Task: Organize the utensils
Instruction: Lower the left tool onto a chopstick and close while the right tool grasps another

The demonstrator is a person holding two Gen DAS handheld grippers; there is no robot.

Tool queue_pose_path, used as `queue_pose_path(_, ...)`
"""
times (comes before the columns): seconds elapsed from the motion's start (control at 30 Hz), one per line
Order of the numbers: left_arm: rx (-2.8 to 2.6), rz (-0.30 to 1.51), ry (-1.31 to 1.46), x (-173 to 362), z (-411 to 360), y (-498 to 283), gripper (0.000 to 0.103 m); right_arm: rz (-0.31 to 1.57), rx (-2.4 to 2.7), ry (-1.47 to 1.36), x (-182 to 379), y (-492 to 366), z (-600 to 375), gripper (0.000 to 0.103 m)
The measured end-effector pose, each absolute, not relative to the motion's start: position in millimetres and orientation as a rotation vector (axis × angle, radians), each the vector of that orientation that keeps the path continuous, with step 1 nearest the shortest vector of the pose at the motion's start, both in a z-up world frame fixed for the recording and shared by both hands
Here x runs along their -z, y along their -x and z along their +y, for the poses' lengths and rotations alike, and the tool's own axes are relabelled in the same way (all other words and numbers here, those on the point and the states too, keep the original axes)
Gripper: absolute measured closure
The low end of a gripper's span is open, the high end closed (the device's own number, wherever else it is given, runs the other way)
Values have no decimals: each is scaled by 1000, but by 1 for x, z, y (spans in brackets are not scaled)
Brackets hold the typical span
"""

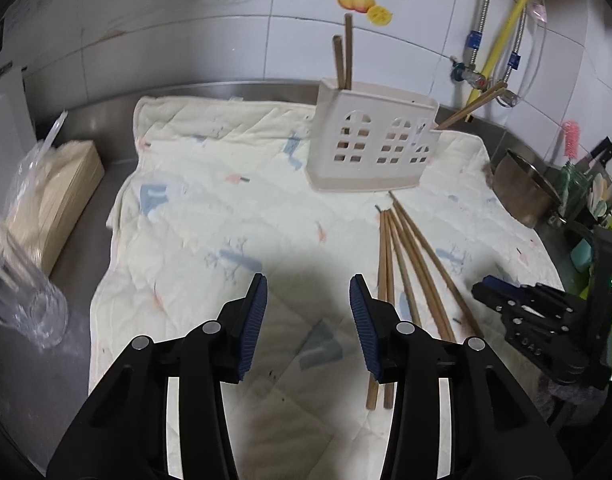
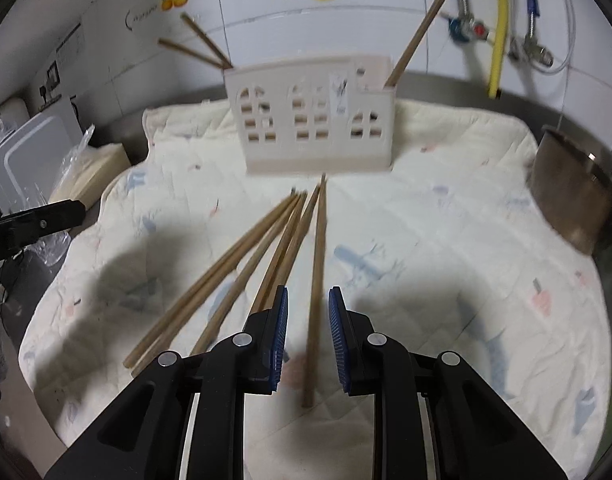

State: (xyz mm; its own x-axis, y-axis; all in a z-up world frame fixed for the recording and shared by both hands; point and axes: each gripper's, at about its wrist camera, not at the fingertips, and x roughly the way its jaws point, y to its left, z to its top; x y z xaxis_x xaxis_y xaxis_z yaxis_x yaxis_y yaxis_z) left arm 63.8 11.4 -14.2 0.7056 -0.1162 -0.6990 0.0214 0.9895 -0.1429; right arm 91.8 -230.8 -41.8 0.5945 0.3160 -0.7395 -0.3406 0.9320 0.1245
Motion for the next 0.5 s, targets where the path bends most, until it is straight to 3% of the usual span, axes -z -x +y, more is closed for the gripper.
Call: queue_pose_path(0.5,86,840,150,40,13,-60,60,938,-347,43,72,-102,-226,94)
